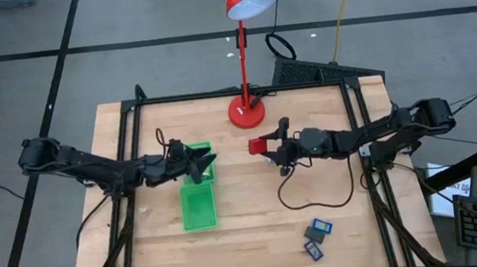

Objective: Pick & Place Office items
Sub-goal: Put the top red charger adapter into the top green bin

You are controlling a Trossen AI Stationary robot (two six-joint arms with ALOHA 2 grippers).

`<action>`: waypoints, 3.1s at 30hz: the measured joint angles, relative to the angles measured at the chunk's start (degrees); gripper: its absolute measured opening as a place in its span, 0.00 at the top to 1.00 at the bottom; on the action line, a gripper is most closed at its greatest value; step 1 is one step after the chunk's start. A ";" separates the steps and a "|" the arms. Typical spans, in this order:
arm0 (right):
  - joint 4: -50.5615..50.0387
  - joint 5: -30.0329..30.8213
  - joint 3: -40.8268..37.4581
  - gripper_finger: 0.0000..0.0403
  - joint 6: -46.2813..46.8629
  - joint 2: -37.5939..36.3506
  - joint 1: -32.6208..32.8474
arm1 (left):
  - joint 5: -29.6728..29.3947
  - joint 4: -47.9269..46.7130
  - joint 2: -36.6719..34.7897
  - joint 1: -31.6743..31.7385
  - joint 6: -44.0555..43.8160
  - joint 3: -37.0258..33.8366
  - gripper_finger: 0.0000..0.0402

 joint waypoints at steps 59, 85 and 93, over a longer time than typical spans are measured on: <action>8.38 -0.07 0.02 0.47 -0.86 2.24 2.53 | 7.23 2.69 28.91 3.17 6.80 25.97 0.43; 13.88 7.33 1.82 0.47 -10.37 7.85 5.45 | 5.90 -1.88 28.87 4.67 9.24 25.94 0.43; 13.72 8.35 1.81 0.47 -11.46 7.85 5.82 | 5.70 -3.08 28.85 4.90 8.30 25.94 0.43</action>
